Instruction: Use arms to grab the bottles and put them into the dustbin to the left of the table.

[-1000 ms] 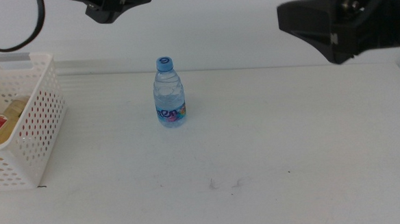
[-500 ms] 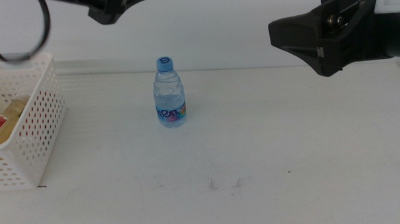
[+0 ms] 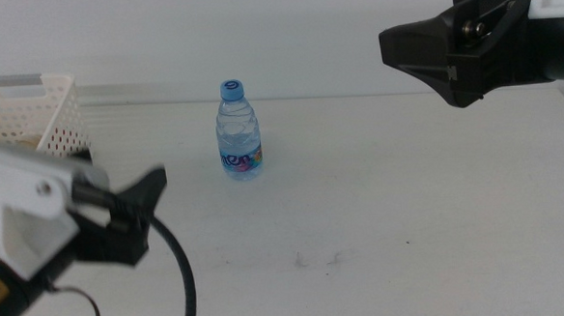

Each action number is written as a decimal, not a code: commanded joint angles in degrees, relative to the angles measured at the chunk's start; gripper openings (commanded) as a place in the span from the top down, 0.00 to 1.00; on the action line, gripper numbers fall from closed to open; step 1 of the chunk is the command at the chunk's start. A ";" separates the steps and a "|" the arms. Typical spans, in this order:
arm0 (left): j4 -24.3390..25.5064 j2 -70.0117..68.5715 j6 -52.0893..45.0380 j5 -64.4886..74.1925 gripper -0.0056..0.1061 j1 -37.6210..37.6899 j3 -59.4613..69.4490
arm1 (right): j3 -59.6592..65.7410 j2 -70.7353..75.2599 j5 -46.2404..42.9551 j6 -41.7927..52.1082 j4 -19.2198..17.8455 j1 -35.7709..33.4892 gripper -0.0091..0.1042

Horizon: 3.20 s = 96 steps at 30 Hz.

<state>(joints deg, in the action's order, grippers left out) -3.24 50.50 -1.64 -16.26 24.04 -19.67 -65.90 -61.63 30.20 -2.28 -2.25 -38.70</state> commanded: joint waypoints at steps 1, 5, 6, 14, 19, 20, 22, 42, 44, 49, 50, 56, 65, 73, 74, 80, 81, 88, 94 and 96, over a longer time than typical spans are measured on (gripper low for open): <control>0.41 0.18 2.12 -2.99 0.11 -0.20 2.27 | 0.19 0.21 -0.35 0.10 -0.16 -0.07 0.13; 1.34 0.70 2.12 -3.32 0.11 -0.09 2.41 | 0.19 0.21 -0.49 -0.04 -0.16 -0.07 0.13; 1.80 0.70 2.12 -4.25 0.11 -0.09 2.41 | 0.19 0.21 -0.49 -0.04 -0.16 -0.07 0.13; 5.18 0.70 2.12 -10.34 0.11 -0.09 2.41 | 0.19 0.21 -0.49 -0.34 -0.16 -0.07 0.13; 5.18 2.61 2.26 -11.93 0.11 -0.09 2.41 | 0.19 0.21 -0.49 -0.34 -0.16 -0.07 0.13; 5.02 3.89 2.26 -12.93 0.11 -0.09 2.41 | 0.19 0.21 -0.49 -0.34 -0.16 -0.07 0.13; 4.75 7.38 2.26 -16.97 0.11 -0.09 2.41 | 0.19 0.21 -0.49 -0.34 -0.16 -0.07 0.13; -0.10 53.00 2.15 -33.62 0.11 -1.20 -22.70 | 0.19 0.21 -0.49 -0.34 -0.16 -0.07 0.13; -0.20 55.89 2.15 -33.62 0.11 -1.20 -25.53 | 0.19 0.21 -0.49 -0.34 -0.16 -0.07 0.13; -0.35 62.04 3.44 -33.62 0.11 -1.32 -30.77 | 0.19 0.21 -0.49 -0.34 -0.16 -0.07 0.13; -0.66 63.28 3.57 -33.62 0.11 -1.32 -31.87 | 0.19 0.21 -0.49 -0.34 -0.16 -0.07 0.13; -0.60 69.80 3.57 -33.62 0.11 -1.32 -37.50 | 0.19 0.21 -0.49 -0.34 -0.16 -0.07 0.13; -3.03 76.18 3.57 -34.66 0.11 -1.32 -40.59 | 0.19 0.21 -0.49 -0.50 -0.16 -0.07 0.13; -4.87 80.33 2.02 -40.23 0.23 -1.32 -42.72 | 0.19 0.21 -0.49 -0.50 -0.16 -0.07 0.13; -5.26 80.48 2.02 -41.01 0.30 -1.32 -42.72 | 0.19 0.21 -0.49 -0.50 -0.16 -0.07 0.13; -5.26 71.99 2.97 -39.18 0.86 -1.21 -35.59 | 0.19 0.21 -0.60 -0.50 -0.16 -0.07 0.13; -5.16 69.00 2.97 -38.64 0.94 -1.11 -33.96 | 0.19 0.21 -0.60 -0.50 -0.16 -0.07 0.13; -2.76 45.71 1.64 -6.71 0.97 -1.11 -29.19 | 0.19 0.21 -0.58 -0.50 -0.16 -0.07 0.13; -0.28 32.43 1.64 31.51 0.97 -4.42 -38.66 | 0.19 0.21 -0.58 -0.50 -0.16 -0.07 0.13; 3.24 31.29 1.64 42.37 0.97 -7.98 -43.29 | 0.19 0.21 -0.58 -0.50 -0.16 -0.07 0.13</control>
<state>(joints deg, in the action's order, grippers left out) -2.63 83.94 0.00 18.12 18.47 -59.36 -65.90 -61.63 30.08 -2.84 -2.25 -38.70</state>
